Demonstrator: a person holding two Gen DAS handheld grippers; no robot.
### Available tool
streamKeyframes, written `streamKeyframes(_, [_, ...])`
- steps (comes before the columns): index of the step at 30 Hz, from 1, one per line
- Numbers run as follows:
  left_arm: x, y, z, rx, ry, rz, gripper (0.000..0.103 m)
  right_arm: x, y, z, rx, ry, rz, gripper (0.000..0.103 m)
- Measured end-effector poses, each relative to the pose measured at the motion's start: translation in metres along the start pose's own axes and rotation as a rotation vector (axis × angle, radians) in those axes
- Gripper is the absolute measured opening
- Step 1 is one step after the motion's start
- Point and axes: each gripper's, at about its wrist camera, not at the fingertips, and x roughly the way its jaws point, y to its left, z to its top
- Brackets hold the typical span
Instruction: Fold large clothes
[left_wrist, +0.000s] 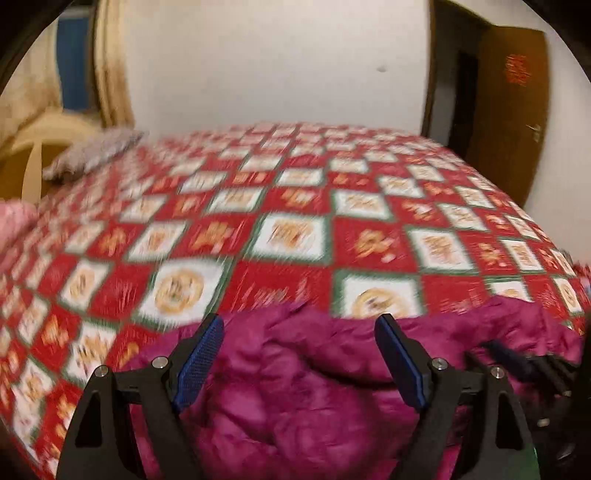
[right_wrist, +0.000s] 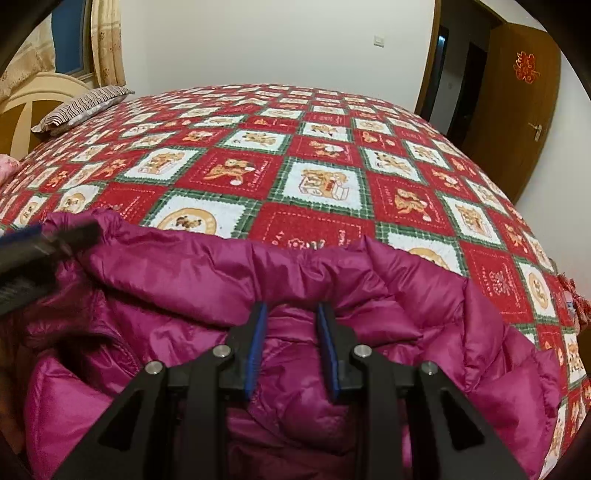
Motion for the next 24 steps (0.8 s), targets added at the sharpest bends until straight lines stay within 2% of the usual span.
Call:
streamKeyframes(2, [0.006, -0.018, 0.000, 0.061, 0.009, 0.004, 0.085, 0.000, 0.000, 0.000, -0.003, -0.002, -0.005, 0.031])
streamKeyframes(4, [0.026, -0.028, -0.010, 0.096, 0.068, 0.023, 0.085, -0.001, 0.001, 0.000, -0.007, -0.002, -0.009, 0.031])
streamKeyframes(6, [0.045, -0.028, -0.020, 0.100, 0.132, 0.046, 0.085, -0.001, 0.001, -0.001, -0.009, -0.004, -0.013, 0.031])
streamKeyframes(7, [0.050, -0.024, -0.022, 0.076, 0.148, 0.034, 0.085, -0.001, 0.001, -0.001, -0.009, -0.004, -0.012, 0.031])
streamKeyframes(18, [0.058, -0.028, -0.023, 0.078, 0.143, 0.053, 0.085, 0.000, 0.002, 0.000, -0.021, 0.000, -0.028, 0.032])
streamKeyframes(22, [0.026, -0.019, -0.021, 0.056, 0.115, 0.011, 0.085, -0.001, 0.002, 0.001, -0.019, 0.008, -0.041, 0.036])
streamKeyframes(24, [0.002, -0.013, -0.021, 0.047, 0.084, -0.018, 0.085, -0.008, -0.002, 0.002, -0.010, 0.020, -0.021, 0.042])
